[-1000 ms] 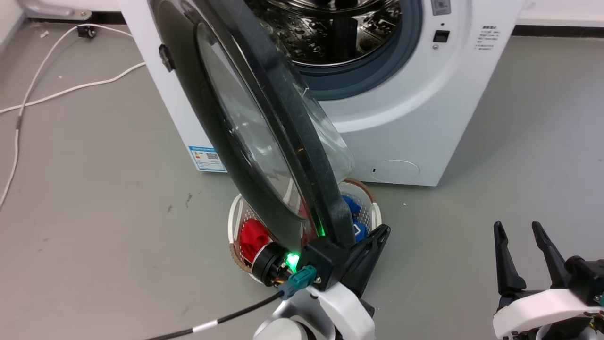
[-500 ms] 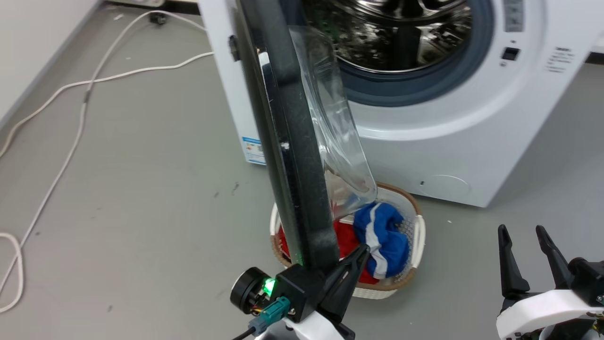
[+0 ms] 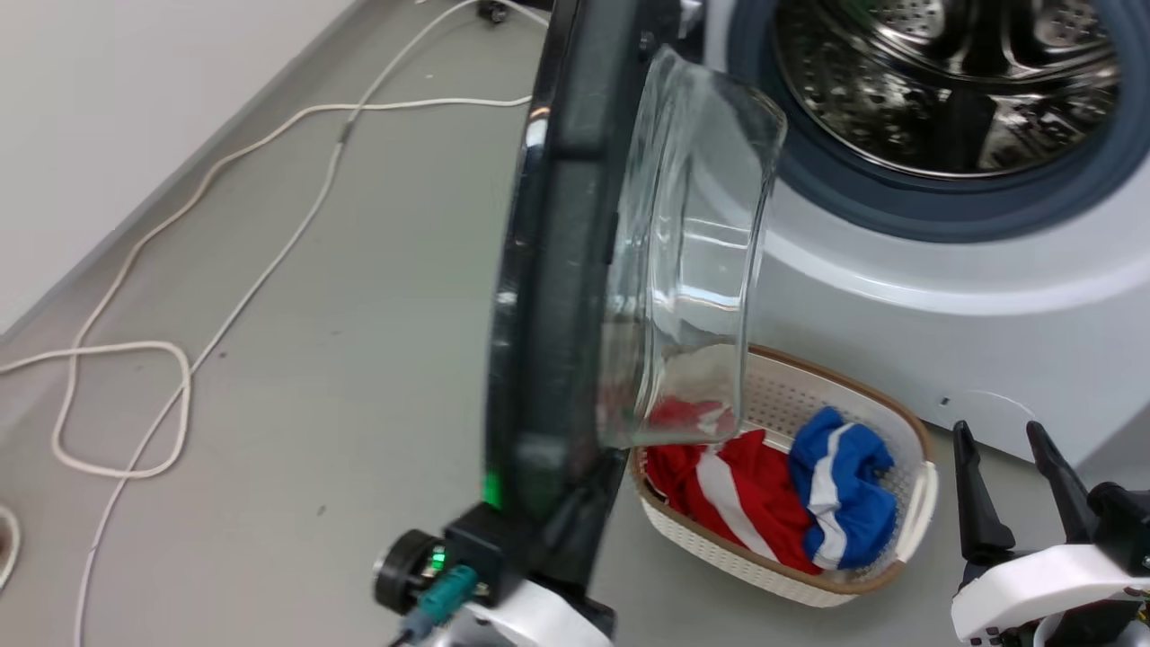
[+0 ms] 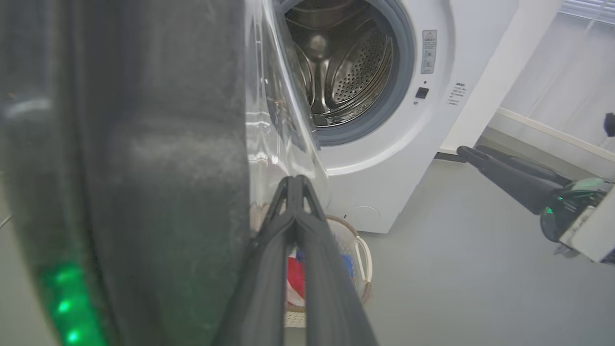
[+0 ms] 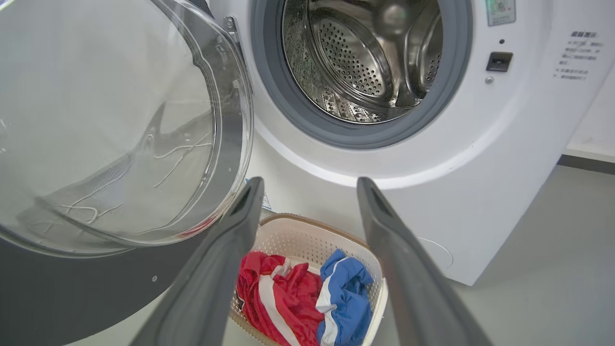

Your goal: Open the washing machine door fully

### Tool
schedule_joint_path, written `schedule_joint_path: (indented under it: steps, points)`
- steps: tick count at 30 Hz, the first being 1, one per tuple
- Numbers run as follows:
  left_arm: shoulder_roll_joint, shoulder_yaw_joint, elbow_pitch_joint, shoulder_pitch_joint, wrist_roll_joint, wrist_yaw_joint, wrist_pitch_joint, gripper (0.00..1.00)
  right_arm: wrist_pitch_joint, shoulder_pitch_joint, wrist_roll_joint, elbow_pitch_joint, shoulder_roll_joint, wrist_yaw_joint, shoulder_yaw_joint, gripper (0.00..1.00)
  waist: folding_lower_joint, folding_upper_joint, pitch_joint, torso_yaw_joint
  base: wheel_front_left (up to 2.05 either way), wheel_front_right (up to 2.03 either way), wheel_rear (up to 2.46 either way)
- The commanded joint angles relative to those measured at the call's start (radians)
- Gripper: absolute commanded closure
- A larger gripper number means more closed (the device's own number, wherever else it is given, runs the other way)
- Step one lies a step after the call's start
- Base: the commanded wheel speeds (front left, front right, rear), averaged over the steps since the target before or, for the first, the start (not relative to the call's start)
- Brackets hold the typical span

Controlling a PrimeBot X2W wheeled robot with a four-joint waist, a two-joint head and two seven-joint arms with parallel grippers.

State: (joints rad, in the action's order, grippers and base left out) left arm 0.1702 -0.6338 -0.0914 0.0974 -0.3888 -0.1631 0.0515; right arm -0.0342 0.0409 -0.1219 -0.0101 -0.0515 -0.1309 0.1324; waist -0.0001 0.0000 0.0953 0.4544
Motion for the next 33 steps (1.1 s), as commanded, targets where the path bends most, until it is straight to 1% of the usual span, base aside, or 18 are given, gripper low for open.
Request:
schedule_joint_path:
  steps: [1,7,12,15,19,27,33]
  points:
    - [0.016,0.038,0.01,-0.007,-0.006,-0.023,0.009,1.0,0.002,-0.006,0.008,-0.011,0.002,0.0,0.001,0.0,0.0001,0.0,0.01,0.042,0.0,0.0,0.0]
    - [0.045,0.129,0.038,0.007,-0.038,-0.058,0.042,1.0,0.017,-0.018,0.017,-0.026,0.002,0.0,0.002,0.0,0.0001,0.0,0.026,0.076,0.0,0.0,0.0]
    - [0.077,0.217,0.079,0.031,-0.072,-0.066,0.075,1.0,0.028,-0.026,0.021,-0.034,0.002,0.0,-0.007,0.0,0.0001,0.0,0.039,0.069,0.0,0.0,0.0]
    - [0.096,0.274,0.11,0.044,-0.115,-0.055,0.096,1.0,0.031,-0.033,0.021,-0.037,0.002,0.0,-0.007,0.0,0.0001,0.0,0.048,0.053,0.0,0.0,0.0]
    - [0.142,0.341,0.165,0.075,-0.139,-0.041,0.122,1.0,0.037,-0.039,0.024,-0.042,0.002,0.0,-0.007,0.0,0.0001,0.0,0.065,0.025,0.0,0.0,0.0]
    - [0.195,0.477,0.26,0.123,-0.229,-0.007,0.169,1.0,0.047,-0.061,0.032,-0.059,0.002,0.0,-0.001,0.0,0.0001,0.0,0.111,-0.041,0.0,0.0,0.0]
    - [0.232,0.558,0.337,0.163,-0.271,0.024,0.192,1.0,0.047,-0.073,0.034,-0.064,0.002,0.0,0.0,0.0,0.0001,0.0,0.142,-0.079,0.0,0.0,0.0]
